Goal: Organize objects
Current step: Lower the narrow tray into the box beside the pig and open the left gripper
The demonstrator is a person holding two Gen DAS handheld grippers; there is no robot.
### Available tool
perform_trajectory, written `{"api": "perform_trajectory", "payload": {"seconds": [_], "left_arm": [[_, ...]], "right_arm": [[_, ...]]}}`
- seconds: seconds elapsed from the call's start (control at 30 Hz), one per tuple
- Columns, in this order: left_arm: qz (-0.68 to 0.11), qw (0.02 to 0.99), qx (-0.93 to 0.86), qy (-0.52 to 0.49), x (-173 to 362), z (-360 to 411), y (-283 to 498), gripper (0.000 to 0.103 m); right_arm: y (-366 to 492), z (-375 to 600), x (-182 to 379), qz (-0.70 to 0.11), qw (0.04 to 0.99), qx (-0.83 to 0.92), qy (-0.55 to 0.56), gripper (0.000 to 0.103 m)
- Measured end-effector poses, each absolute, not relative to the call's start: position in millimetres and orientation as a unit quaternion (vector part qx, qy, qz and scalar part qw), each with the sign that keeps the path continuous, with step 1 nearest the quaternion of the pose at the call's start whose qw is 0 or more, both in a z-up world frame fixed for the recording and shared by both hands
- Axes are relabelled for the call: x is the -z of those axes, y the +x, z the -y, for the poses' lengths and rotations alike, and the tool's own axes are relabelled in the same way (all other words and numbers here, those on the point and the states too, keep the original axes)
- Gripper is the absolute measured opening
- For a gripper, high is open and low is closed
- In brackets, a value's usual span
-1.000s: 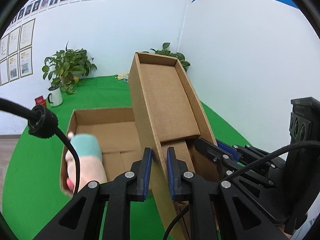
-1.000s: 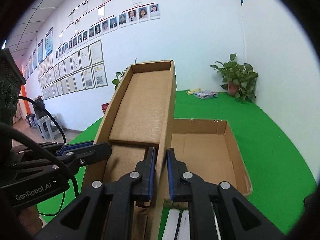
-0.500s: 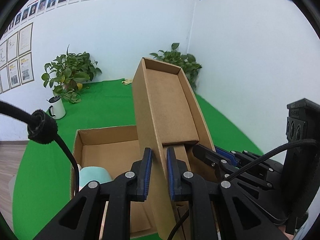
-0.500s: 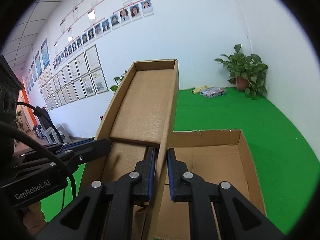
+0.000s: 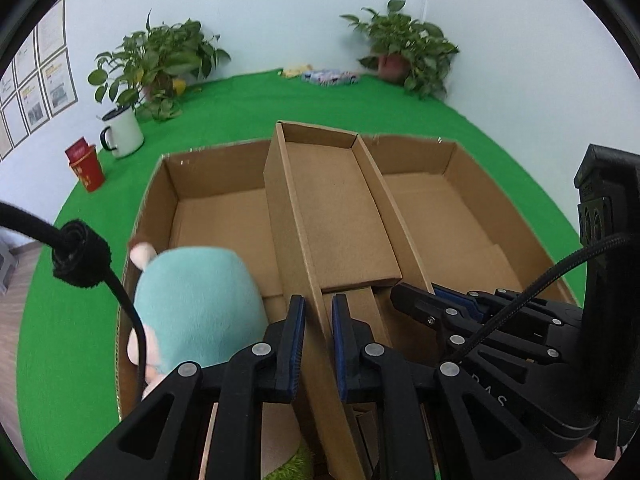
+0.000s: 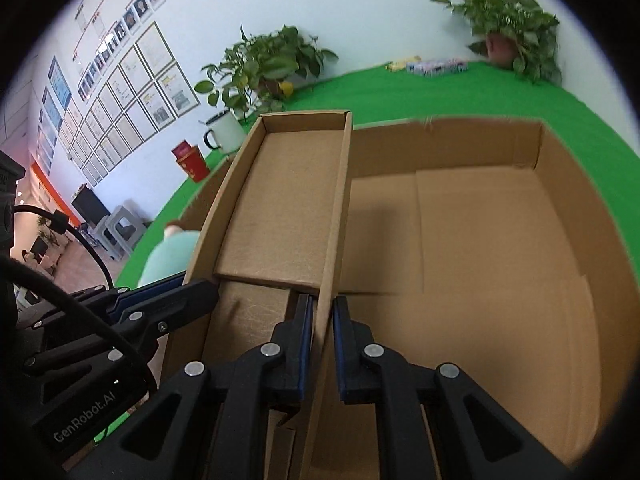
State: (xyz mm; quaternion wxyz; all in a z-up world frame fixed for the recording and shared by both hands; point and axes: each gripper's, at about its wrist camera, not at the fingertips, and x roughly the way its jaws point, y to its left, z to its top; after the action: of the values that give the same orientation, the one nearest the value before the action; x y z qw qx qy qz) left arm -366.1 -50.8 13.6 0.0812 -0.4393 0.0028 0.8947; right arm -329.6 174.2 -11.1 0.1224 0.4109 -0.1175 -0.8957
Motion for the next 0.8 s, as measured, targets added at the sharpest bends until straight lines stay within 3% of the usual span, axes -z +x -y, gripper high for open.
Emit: {"api": "perform_trajectory", "payload": {"seconds": [0.33, 0.8], "left_arm": [[-0.023, 0.06, -0.886, -0.46, 17, 62, -352, 0.01], [0.018, 0.057, -0.906, -0.418, -28, 87, -293, 0.011]], "right_arm": [[-339, -164, 28, 0.097, 0.122, 0.879, 0.45, 0.013], [-333, -155, 22, 0.077, 0.147, 0.873, 0.459, 0.021]]}}
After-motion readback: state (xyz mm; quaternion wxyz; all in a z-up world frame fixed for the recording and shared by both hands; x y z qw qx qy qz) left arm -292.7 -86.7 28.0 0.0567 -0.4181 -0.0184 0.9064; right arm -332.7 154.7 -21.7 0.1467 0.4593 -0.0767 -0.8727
